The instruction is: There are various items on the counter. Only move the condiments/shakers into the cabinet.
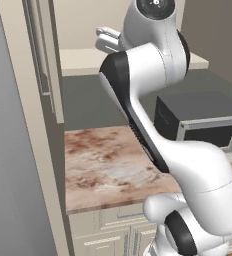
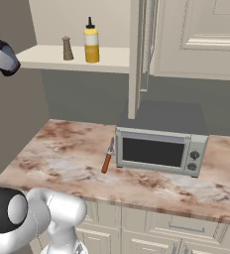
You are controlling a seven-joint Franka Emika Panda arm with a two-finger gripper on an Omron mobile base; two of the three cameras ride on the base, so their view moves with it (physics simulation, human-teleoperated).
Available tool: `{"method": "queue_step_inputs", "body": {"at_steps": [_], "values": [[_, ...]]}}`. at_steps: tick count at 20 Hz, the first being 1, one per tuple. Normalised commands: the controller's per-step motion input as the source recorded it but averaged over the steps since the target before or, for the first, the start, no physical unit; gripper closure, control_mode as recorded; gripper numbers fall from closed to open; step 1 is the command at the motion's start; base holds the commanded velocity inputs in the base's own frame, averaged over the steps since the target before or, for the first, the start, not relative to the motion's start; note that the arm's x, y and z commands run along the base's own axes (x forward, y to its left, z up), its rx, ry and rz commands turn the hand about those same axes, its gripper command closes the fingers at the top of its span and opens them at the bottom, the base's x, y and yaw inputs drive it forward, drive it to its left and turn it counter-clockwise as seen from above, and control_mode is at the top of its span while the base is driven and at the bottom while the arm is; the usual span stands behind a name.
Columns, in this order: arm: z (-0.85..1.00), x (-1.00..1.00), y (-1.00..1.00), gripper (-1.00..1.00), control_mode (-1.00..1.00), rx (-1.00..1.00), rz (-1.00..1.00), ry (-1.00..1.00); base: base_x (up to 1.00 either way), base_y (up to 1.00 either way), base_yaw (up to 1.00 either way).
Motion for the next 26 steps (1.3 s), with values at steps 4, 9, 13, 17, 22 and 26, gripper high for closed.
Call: {"method": "queue_step_inputs", "body": {"at_steps": [4, 9, 13, 17, 22, 26], "values": [[0.00, 0.51, 0.02, 1.00, -1.00, 0.00, 0.00, -0.05, 0.00, 0.00, 0.00], [0.00, 0.52, 0.05, 1.00, -1.00, 0.00, 0.00, -0.04, 0.00, 0.00, 0.00], [0.00, 0.59, 0.09, 1.00, -1.00, 0.00, 0.00, -0.01, 0.00, 0.00, 0.00], [0.00, 0.64, 0.04, 1.00, -1.00, -0.01, -0.02, 0.00, 0.00, 0.00, 0.00], [0.00, 0.68, 0.00, 1.00, -1.00, -0.01, -0.03, 0.02, 0.00, 0.00, 0.00], [0.00, 0.62, 0.00, 1.00, -1.00, -0.01, -0.01, 0.04, 0.00, 0.00, 0.00]]}}
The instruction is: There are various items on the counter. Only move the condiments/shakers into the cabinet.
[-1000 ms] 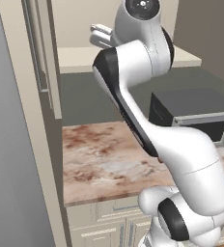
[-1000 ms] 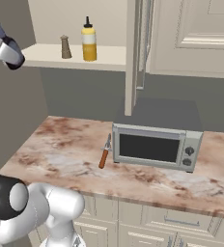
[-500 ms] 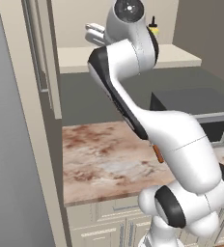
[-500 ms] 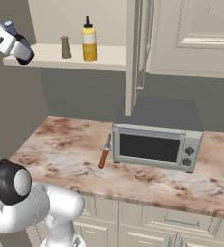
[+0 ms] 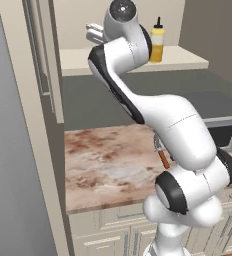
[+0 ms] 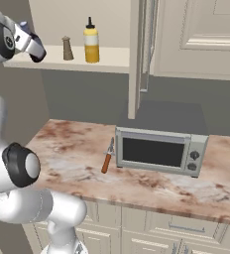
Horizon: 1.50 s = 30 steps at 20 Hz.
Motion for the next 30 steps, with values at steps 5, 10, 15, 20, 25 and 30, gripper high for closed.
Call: {"method": "queue_step_inputs", "body": {"at_steps": [5, 10, 15, 20, 25, 30], "values": [[-0.04, 0.53, 0.00, 1.00, -1.00, -0.06, 0.00, 0.08, 0.00, 0.00, 0.00], [-0.07, 0.53, 0.00, 1.00, -1.00, -0.02, 0.00, 0.09, 0.00, 0.00, 0.00], [0.00, 0.47, 0.12, 1.00, -1.00, 0.00, 0.00, 0.05, 0.00, 0.00, 0.00], [-0.01, 0.20, 0.18, 1.00, -1.00, 0.00, 0.00, 0.00, 0.00, 0.00, 0.00], [-0.04, 0.27, 0.01, 1.00, -1.00, -0.01, 0.00, 0.00, 0.00, 0.00, 0.00], [-0.13, 0.38, 0.00, 1.00, -1.00, 0.00, -0.02, 0.00, 0.00, 0.00, 0.00]]}}
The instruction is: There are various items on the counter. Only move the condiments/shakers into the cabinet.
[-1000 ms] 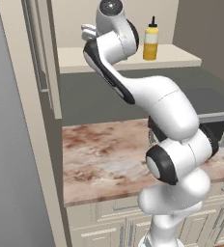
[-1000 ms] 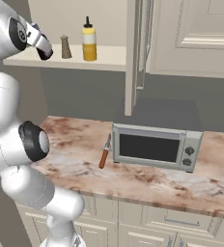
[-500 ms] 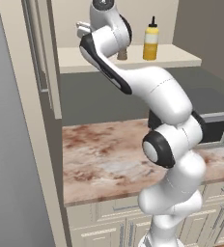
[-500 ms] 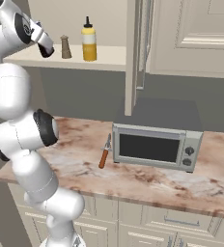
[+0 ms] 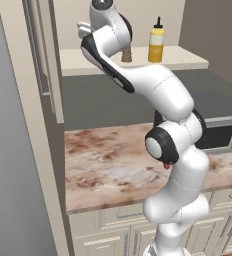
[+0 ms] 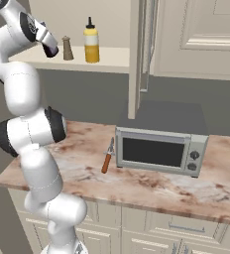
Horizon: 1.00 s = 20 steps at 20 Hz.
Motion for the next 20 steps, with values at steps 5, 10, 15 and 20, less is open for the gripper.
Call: {"method": "queue_step_inputs", "body": {"at_steps": [5, 10, 15, 20], "values": [[-0.12, 0.26, 0.00, 1.00, -1.00, 0.00, -0.01, 0.00, 0.00, 0.00, 0.00], [-0.15, 0.25, 0.00, 1.00, -1.00, 0.00, -0.01, 0.00, 0.00, 0.00, 0.00], [-0.20, 0.23, 0.00, 1.00, -1.00, -0.02, 0.00, 0.00, 0.00, 0.00, 0.00], [-0.07, 0.18, 0.00, -1.00, -1.00, -0.03, 0.00, 0.00, 0.00, 0.00, 0.00]]}}
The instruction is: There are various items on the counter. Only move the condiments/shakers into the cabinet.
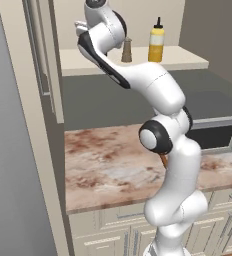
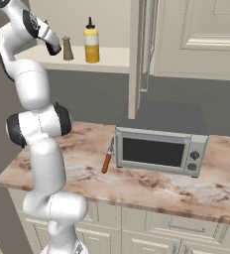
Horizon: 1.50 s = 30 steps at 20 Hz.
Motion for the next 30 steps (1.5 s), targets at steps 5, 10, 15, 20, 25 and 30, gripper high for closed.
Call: {"method": "queue_step_inputs", "body": {"at_steps": [5, 10, 15, 20, 25, 30], "values": [[-0.03, 0.12, 0.00, -1.00, -1.00, 0.00, 0.00, -0.02, 0.00, 0.00, 0.00], [-0.01, 0.01, 0.00, -1.00, -1.00, 0.00, 0.00, -0.02, 0.00, 0.00, 0.00], [0.00, -0.35, 0.00, -1.00, -1.00, 0.00, 0.00, -0.05, 0.00, 0.00, 0.00], [-0.36, -1.00, -0.09, -1.00, -1.00, -0.04, 0.00, -0.19, 0.00, 0.00, 0.00], [-0.84, -1.00, -0.40, -1.00, -1.00, -0.11, 0.00, -0.18, 0.00, 0.00, 0.00], [-1.00, -1.00, -0.68, -1.00, -1.00, -0.12, 0.00, -0.10, 0.00, 0.00, 0.00]]}}
